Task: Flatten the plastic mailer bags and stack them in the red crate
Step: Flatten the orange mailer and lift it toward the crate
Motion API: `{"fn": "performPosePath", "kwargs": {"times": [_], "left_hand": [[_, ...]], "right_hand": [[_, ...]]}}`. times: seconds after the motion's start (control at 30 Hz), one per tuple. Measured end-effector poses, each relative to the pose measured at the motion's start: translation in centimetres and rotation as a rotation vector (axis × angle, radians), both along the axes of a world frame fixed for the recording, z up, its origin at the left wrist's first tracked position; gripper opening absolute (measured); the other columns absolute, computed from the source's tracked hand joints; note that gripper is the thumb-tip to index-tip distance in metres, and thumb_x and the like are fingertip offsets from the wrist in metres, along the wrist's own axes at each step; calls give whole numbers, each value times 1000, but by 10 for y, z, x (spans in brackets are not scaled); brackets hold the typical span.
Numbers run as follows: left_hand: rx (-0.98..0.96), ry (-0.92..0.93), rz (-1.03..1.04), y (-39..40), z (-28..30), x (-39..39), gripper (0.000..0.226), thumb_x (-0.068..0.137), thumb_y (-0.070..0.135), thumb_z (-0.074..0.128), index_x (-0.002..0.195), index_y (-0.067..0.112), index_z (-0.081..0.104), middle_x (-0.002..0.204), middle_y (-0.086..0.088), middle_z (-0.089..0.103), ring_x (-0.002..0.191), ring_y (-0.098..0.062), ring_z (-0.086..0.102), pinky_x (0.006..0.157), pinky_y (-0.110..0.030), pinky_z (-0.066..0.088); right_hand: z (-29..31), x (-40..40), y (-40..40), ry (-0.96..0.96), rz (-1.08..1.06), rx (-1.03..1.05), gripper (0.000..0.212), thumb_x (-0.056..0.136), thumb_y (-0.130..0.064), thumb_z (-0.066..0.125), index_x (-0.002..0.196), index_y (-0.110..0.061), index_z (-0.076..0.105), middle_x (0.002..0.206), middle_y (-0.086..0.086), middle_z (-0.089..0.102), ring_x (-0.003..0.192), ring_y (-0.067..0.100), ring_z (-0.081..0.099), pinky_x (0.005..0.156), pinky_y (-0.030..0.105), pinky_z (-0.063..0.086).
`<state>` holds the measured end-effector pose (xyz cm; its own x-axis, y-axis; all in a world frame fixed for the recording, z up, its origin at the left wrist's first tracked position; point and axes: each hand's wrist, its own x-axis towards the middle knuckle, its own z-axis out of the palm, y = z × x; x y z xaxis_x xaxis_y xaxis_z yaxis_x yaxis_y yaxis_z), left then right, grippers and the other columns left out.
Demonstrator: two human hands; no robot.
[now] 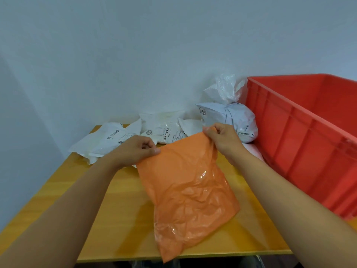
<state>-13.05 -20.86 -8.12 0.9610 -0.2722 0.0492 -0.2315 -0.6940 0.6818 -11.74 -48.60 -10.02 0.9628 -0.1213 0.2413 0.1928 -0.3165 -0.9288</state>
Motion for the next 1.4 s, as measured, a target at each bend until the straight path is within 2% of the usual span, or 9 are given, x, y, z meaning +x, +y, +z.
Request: {"fn": "performPosePath", "kwargs": {"times": [0.33, 0.47, 0.73, 0.87, 1.0, 1.07, 1.17, 1.27, 1.4], "left_hand": [[-160, -89, 119, 4, 7, 8, 5, 93, 21, 66, 92, 18, 71, 85, 1, 67, 82, -13, 61, 75, -26, 47], [-475, -287, 183, -6, 29, 4, 2, 90, 19, 70, 88, 18, 70, 86, 5, 68, 83, -8, 62, 77, -21, 51], [-745, 136, -310, -1, 21, -5, 31, 75, 43, 81, 82, 16, 68, 78, -1, 63, 76, -14, 60, 76, -27, 52], [-671, 410, -459, -11, 10, -12, 54, 79, 54, 73, 106, 8, 66, 88, -10, 70, 75, -19, 67, 71, -28, 55], [-518, 241, -157, -32, -10, -14, 32, 91, 41, 62, 108, 14, 65, 93, -2, 70, 81, -17, 62, 72, -31, 47], [-225, 204, -122, -40, -25, -17, 23, 96, 40, 59, 110, 22, 63, 104, 2, 68, 93, -17, 62, 83, -33, 50], [195, 272, -118, -57, -58, -28, 48, 94, 57, 51, 134, 32, 49, 135, 4, 53, 117, -16, 55, 100, -36, 46], [258, 235, -71, -72, -82, -40, 74, 92, 65, 47, 153, 28, 27, 158, -1, 27, 140, -23, 36, 114, -41, 32], [417, 154, -82, -74, -94, -43, 86, 91, 71, 41, 157, 27, 8, 166, 1, 4, 152, -21, 9, 121, -41, 13]], "right_hand": [[1, 16, -21, -97, -126, -26, 38, 96, -25, 63, 79, 8, 57, 64, 7, 49, 61, 17, 46, 62, 35, 39], [28, 11, -26, -191, -132, 72, 24, 99, -25, 59, 78, -14, 63, 62, -2, 55, 55, 7, 54, 56, 24, 41], [10, -18, -54, -68, 38, 235, 42, 102, -24, 48, 67, -3, 56, 51, 18, 58, 51, 29, 56, 48, 28, 41], [-10, -26, -73, 147, 126, 199, 42, 102, -29, 45, 70, -2, 54, 56, 17, 60, 49, 26, 54, 48, 29, 37], [-31, -30, -87, 309, 162, 13, 31, 97, -30, 56, 81, -4, 62, 70, 17, 66, 53, 15, 51, 48, 27, 33], [-42, -32, -86, 356, 185, -147, 26, 95, -29, 61, 84, -5, 65, 78, 11, 71, 60, 12, 57, 56, 26, 41], [-53, -35, -77, 388, 286, -353, 23, 92, -29, 69, 96, -7, 68, 88, 6, 74, 82, 17, 65, 75, 35, 49], [-51, -41, -62, 414, 373, -665, 28, 88, -43, 71, 103, -21, 65, 85, -5, 68, 75, 7, 60, 66, 21, 45], [-45, -48, -48, 491, 413, -928, 41, 86, -53, 68, 102, -17, 58, 85, 1, 74, 67, 11, 64, 59, 23, 46]]}}
